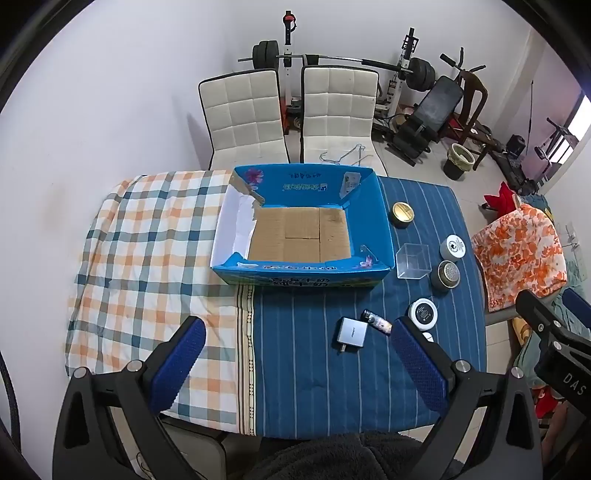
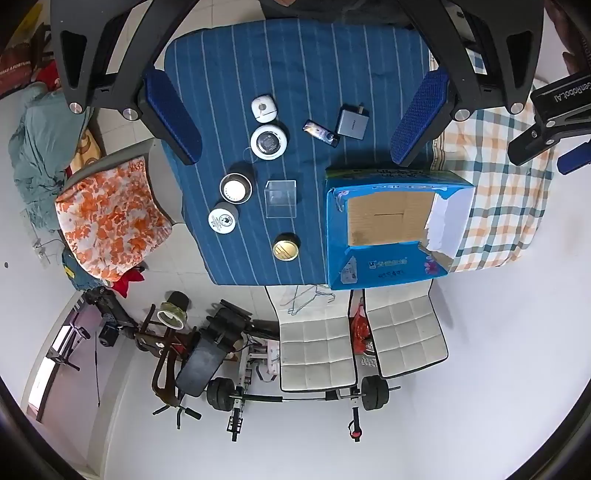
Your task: Organize rigid objects
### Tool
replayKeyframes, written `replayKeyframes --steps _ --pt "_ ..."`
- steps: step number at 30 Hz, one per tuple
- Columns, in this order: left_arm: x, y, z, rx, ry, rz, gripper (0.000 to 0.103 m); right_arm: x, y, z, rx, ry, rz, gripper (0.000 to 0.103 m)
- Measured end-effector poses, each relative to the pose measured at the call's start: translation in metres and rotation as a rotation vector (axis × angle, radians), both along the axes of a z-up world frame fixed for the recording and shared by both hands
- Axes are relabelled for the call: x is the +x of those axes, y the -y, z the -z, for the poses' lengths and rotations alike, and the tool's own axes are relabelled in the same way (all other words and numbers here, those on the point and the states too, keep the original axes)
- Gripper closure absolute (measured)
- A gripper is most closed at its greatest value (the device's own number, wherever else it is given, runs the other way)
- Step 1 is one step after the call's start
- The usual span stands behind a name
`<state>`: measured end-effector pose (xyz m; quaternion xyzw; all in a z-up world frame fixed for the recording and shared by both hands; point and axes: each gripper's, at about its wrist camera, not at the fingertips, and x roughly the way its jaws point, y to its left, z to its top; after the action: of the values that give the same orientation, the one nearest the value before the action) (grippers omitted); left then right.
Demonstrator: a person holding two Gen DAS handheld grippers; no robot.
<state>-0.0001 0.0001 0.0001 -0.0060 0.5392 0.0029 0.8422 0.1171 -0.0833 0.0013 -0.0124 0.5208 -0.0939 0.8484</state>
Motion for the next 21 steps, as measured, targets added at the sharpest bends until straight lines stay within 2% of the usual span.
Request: replayKeyframes --steps 21 --pt "0.001 0.002 0.001 0.000 0.007 0.001 0.000 -0.003 -0.012 -0.006 -0.006 0.001 -0.011 0.000"
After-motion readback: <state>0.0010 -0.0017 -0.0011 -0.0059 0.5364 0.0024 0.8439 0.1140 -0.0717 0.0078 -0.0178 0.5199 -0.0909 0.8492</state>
